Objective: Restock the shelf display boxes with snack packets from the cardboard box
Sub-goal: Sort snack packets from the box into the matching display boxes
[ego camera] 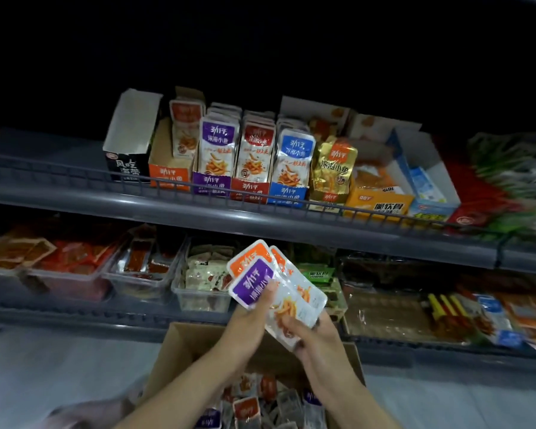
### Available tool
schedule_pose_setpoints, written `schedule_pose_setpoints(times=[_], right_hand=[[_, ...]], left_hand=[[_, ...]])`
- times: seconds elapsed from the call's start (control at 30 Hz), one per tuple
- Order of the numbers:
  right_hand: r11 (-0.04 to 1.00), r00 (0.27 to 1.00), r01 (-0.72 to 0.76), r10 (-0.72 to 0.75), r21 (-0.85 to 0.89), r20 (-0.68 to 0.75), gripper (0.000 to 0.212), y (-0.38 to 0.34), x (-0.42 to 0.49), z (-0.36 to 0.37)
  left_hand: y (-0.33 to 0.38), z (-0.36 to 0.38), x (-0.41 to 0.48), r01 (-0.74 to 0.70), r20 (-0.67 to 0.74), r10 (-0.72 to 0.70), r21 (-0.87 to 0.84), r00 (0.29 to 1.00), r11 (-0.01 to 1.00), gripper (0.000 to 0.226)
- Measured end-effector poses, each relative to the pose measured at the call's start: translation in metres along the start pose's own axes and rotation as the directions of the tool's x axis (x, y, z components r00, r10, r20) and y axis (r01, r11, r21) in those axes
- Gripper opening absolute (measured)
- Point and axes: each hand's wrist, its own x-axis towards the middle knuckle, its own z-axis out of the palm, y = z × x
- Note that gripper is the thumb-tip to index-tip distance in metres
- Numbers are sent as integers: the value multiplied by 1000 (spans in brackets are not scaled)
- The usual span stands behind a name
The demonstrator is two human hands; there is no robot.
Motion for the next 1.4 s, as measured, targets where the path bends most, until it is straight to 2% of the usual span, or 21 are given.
schedule_pose_setpoints(times=[0.07, 0.1, 0.17, 0.23, 0.33, 0.43, 0.53, 0.67, 0.77, 0.87, 1.07, 1.2, 1.3, 1.4], right_hand=[[984, 998, 56, -62, -172, -27, 49, -6, 3, -6], [961, 993, 102, -113, -258, -30, 48, -11, 4, -9], [907, 978, 201, -209, -369, 20, 48, -25, 5, -14], [869, 967, 256, -232, -423, 109, 54, -35, 8, -18], [861, 972, 216, -144, -460, 188, 48, -35, 11, -18], [904, 985, 148, -100, -402, 137, 39, -28, 14, -15], [925, 989, 116, -73, -362, 131, 47, -27, 16, -15], [922, 989, 121, -82, -367, 121, 30, -31, 16, -19], [874, 978, 178, -107, -452, 178, 34, -37, 15, -19], [850, 977, 175, -89, -497, 192, 28, -42, 16, -12], [860, 978, 203, -156, -468, 136, 19, -67, 31, 13], [874, 962, 272, -245, -402, 118, 18, -101, 51, 45], [849, 924, 382, -363, -365, 122, 13, -133, 68, 75], [699, 809, 576, -560, -424, 177, 8, -167, 90, 112]], left_hand=[[11, -10, 5, -80, -54, 82, 30, 995, 996, 18], [16, -16, 8, -110, -38, 113, 68, 993, 992, 17], [23, -25, 11, -152, 45, 146, 178, 988, 972, 16], [23, -29, 10, -169, 117, 137, 336, 984, 926, 12], [13, -23, 4, -189, 205, 102, 470, 973, 862, 15], [9, -19, 0, -218, 304, 70, 487, 950, 846, 27], [13, -18, -1, -212, 338, 59, 437, 939, 874, 26], [16, -18, -1, -145, 272, 48, 347, 961, 927, 19], [19, -18, -2, -138, 185, 85, 292, 979, 946, 20], [29, -21, -3, -120, 83, 103, 227, 991, 967, 14], [67, -49, 6, -97, -127, 116, 146, 985, 985, 27], [103, -75, 17, -169, -204, 193, 127, 960, 977, 27], [131, -91, 29, -230, -250, 250, 106, 935, 967, 23], [151, -104, 40, -279, -276, 297, 103, 914, 955, 15]])
